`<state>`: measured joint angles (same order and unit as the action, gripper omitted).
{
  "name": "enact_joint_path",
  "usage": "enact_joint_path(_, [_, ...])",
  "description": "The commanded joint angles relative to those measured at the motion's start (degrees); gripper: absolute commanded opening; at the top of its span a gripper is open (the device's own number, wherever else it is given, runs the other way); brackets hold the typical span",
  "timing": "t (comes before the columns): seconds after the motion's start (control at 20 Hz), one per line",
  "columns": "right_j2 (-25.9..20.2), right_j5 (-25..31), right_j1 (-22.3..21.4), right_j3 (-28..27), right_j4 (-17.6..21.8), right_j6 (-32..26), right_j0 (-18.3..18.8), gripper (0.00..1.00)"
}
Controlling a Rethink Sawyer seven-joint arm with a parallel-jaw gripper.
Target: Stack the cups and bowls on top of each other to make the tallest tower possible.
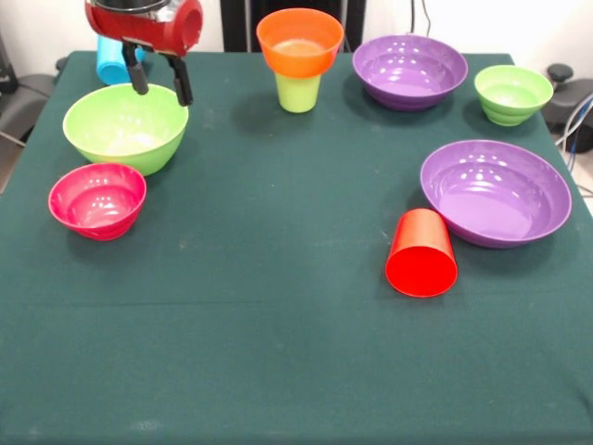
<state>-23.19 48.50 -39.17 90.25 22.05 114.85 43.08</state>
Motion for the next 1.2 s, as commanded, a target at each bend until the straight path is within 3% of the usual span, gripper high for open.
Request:
enact_joint_path(0.05, [-2.26, 2.78, 3.60, 2.05, 6.12, -13.82, -0.47, 1.00])
enact_joint_path(0.55, [-4.04, -2.57, 8.33, 0.49, 6.13, -13.98, 0.47, 1.00])
enact_joint_path(1.2, [-5.20, -2.96, 12.63, -3.05, 10.15, -15.96, 1.90, 1.00])
